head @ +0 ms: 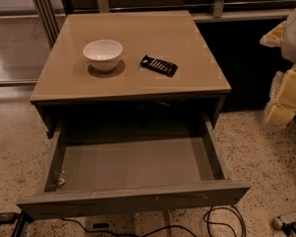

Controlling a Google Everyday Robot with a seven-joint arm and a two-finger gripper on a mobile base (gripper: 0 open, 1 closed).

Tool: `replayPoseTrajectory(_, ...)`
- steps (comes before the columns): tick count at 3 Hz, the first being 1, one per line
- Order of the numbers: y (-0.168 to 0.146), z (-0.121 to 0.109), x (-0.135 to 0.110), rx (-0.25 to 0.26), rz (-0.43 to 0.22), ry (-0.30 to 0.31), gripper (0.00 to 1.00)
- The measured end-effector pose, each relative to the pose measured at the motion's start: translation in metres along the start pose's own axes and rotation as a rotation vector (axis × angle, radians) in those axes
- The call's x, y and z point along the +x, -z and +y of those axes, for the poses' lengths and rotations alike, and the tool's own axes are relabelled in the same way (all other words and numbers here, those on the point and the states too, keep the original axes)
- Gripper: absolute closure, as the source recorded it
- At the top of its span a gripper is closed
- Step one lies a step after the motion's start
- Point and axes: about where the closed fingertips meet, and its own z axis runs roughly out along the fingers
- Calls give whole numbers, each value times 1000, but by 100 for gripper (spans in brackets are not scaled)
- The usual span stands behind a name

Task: Place rxbar chocolate into top drawer

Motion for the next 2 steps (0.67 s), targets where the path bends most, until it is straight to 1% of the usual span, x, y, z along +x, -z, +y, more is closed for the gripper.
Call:
replayPoseTrajectory(1, 0, -4, -7, 11, -8, 20, 0)
replayPoseTrajectory(2, -3, -19, -31, 40, -38, 95, 0)
